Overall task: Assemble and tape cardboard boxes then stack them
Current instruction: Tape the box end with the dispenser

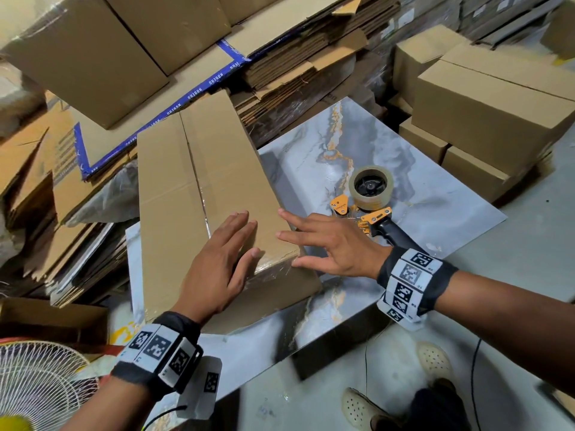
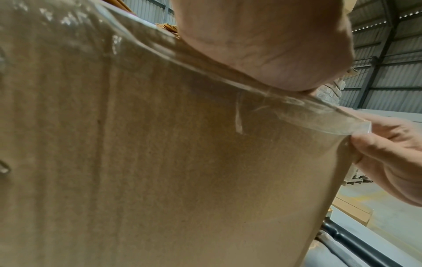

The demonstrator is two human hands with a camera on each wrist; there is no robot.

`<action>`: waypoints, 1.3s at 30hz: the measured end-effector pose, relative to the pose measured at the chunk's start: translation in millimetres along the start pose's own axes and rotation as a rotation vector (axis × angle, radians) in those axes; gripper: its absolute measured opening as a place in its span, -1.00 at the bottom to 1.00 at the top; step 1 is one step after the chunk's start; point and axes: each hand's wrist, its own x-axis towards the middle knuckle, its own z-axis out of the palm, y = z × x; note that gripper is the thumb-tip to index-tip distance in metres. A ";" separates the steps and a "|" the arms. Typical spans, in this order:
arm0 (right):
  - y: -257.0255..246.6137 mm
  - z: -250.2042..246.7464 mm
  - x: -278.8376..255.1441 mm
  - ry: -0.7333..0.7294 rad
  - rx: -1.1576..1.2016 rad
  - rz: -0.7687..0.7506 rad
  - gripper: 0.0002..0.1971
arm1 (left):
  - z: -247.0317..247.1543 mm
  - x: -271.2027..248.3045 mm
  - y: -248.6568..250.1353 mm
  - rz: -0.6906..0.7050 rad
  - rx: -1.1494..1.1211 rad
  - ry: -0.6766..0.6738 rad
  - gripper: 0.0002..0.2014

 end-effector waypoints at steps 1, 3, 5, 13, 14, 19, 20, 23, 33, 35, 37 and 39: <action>0.1 0.9 0.2 0.006 -0.007 -0.005 -0.49 | 0.0 0.0 0.1 -0.002 0.002 0.001 -0.40; 1.2 1.4 0.9 0.001 -0.014 -0.013 -0.49 | 0.1 -0.4 0.1 -0.005 0.007 0.001 -0.40; 4.3 0.0 0.7 -0.037 -0.013 -0.020 -0.46 | 0.4 -0.5 0.4 -0.004 0.009 0.002 -0.41; -1.8 -1.6 1.2 -0.028 0.011 0.028 -0.49 | -0.2 -0.7 2.0 -0.009 0.025 0.005 -0.38; -1.6 -1.2 1.3 -0.028 0.004 0.018 -0.49 | 0.0 -0.6 1.9 -0.011 0.027 0.003 -0.38; -0.1 -7.5 3.0 -0.104 -0.019 0.020 -0.44 | 0.8 -0.7 1.4 -0.006 0.026 0.002 -0.38; -0.9 -9.8 2.7 -0.132 -0.020 0.031 -0.42 | 0.7 -1.0 0.9 -0.005 0.023 0.004 -0.39; -5.1 -20.9 2.4 -0.188 0.025 0.088 -0.41 | 0.9 -1.0 -0.1 -0.006 0.017 0.002 -0.42; -17.9 0.1 7.1 0.063 -0.010 0.096 -0.44 | 0.5 -0.9 -0.4 -0.001 0.016 0.012 -0.43; -13.1 0.2 6.5 0.057 -0.038 0.054 -0.45 | 1.6 -1.2 -1.2 -0.003 0.021 0.014 -0.42; -10.4 -2.0 6.8 0.025 -0.060 0.035 -0.45 | 2.4 -1.6 -2.0 -0.007 0.012 0.019 -0.43; -11.0 -4.5 6.5 -0.004 -0.076 0.033 -0.44 | 2.5 -2.1 -2.4 -0.016 0.005 0.025 -0.45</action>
